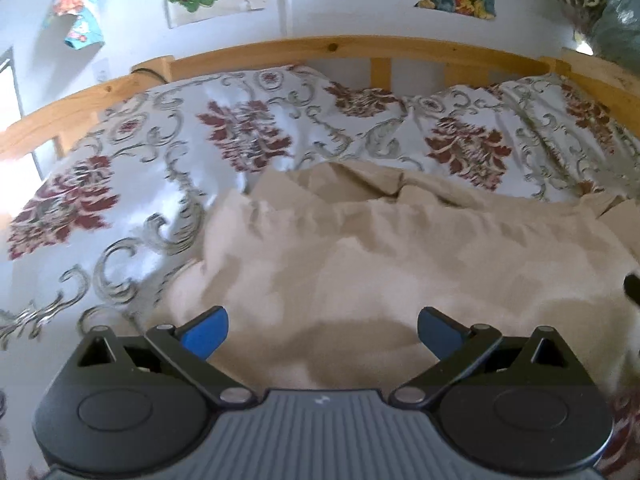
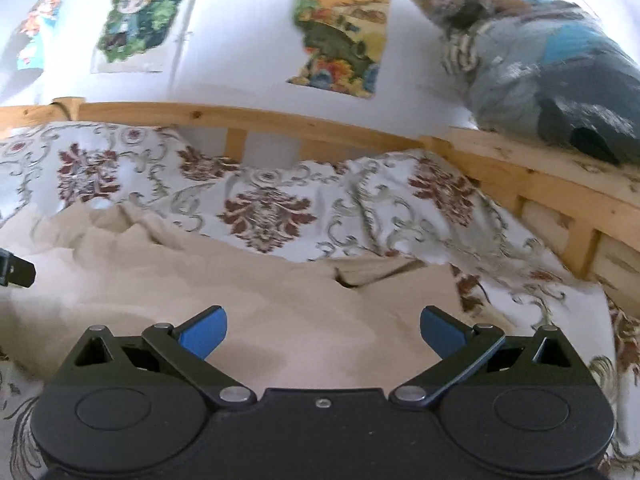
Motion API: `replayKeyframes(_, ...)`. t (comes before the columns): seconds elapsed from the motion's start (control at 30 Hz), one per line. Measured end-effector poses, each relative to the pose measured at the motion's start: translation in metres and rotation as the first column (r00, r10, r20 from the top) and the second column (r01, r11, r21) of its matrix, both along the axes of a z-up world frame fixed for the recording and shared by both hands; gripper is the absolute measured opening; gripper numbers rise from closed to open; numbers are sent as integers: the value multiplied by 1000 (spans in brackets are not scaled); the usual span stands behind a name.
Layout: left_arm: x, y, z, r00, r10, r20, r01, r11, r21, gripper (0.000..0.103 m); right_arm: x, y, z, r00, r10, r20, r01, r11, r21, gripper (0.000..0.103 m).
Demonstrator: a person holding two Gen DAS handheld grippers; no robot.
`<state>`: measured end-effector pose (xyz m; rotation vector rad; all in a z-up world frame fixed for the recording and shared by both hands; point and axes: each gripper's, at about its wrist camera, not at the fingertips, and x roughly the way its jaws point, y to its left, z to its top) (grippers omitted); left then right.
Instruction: Fold large clothes
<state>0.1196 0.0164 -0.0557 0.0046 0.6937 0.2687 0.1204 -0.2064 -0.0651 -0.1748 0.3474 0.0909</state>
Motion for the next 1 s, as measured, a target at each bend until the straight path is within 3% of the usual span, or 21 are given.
replayKeyframes(0.2,-19,5,-3,999,48,24,-47,998,-39,102,0,4,-3,999,37,6,-37,999,-21,102)
replayKeyframes(0.33,-26,6,1,998,48,34,-46,997,-61,102,7,0,-10,1000,6,-17,-7,1000,-15,102)
replayKeyframes(0.53,-31,1,1,999,-3,33,5,998,-64,102,16,-7,-18,997,-36,-66,35,999,-8,102)
replayKeyframes(0.73,-39,3,-8,997,-72,13,73,987,-147,102,23,-11,-25,995,-43,-90,46,998,30,102)
replayKeyframes(0.83,-42,12,-11,994,-111,26,114,963,-243,102,26,-13,-28,994,-42,-100,48,997,57,102)
replayKeyframes(0.93,-43,30,-15,989,-137,54,147,896,-419,102,27,-14,-28,994,-44,-96,50,996,68,102)
replayKeyframes(1.0,-40,43,-20,993,-103,55,117,860,-497,102,25,-12,-24,996,-59,-64,63,997,54,102)
